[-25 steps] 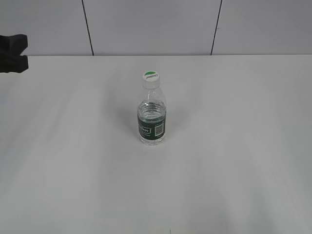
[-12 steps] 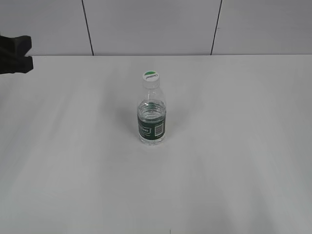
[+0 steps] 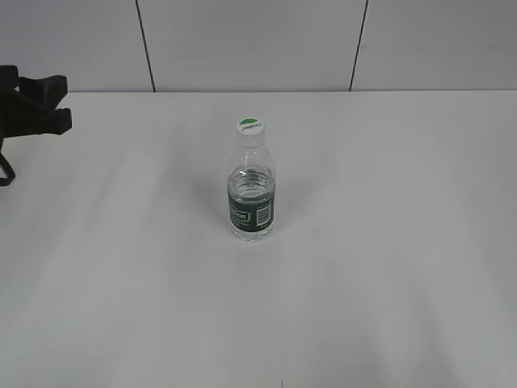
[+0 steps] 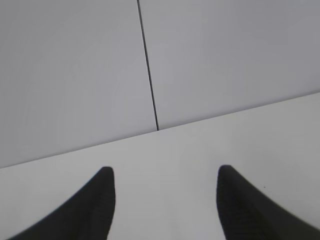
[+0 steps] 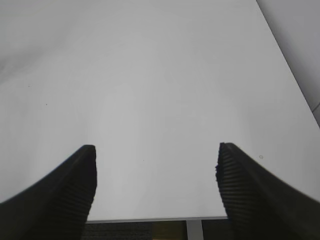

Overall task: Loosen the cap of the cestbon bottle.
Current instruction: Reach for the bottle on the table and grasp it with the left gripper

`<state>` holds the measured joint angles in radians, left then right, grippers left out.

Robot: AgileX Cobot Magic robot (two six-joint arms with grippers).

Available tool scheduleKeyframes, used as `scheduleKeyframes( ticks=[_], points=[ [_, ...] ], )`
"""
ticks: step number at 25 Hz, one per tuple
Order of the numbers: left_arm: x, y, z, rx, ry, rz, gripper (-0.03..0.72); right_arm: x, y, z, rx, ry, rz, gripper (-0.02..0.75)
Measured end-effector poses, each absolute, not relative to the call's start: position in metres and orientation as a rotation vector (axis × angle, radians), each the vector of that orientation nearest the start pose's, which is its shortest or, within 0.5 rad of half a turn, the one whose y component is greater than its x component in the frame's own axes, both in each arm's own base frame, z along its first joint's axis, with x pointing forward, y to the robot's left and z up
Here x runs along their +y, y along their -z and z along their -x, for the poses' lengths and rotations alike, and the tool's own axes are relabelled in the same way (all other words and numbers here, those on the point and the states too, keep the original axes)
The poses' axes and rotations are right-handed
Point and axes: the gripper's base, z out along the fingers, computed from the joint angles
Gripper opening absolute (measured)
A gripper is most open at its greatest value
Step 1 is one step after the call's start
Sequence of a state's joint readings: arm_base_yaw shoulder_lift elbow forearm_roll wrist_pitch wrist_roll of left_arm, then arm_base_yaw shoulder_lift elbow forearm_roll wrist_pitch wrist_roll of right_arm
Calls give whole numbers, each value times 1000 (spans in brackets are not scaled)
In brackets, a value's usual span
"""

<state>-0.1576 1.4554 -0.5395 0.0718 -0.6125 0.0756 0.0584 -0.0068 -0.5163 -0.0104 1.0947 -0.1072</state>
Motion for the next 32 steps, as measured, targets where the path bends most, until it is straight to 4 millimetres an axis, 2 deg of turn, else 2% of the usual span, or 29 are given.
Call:
scheduleKeyframes(
  ticks=[4, 13, 20, 25, 28, 32],
  points=[
    [-49, -207, -280, 1795, 55, -296, 401, -1, -279, 9, 2049, 42, 167, 569],
    [-50, -196, -288, 1759, 64, -293, 401, -1, -279, 9, 2049, 41, 166, 569],
    [-64, -161, -293, 1796, 124, -481, 401, -1, -279, 9, 2048, 41, 166, 569],
    [-70, -144, -296, 1774, 173, -532, 404, -1, -279, 9, 2048, 41, 166, 569],
    [-77, -137, -294, 1747, 215, -638, 457, -1, -279, 9, 2048, 40, 165, 569],
    [-85, -133, -290, 1697, 280, -726, 574, -1, -279, 9, 2048, 40, 165, 569]
  ],
)
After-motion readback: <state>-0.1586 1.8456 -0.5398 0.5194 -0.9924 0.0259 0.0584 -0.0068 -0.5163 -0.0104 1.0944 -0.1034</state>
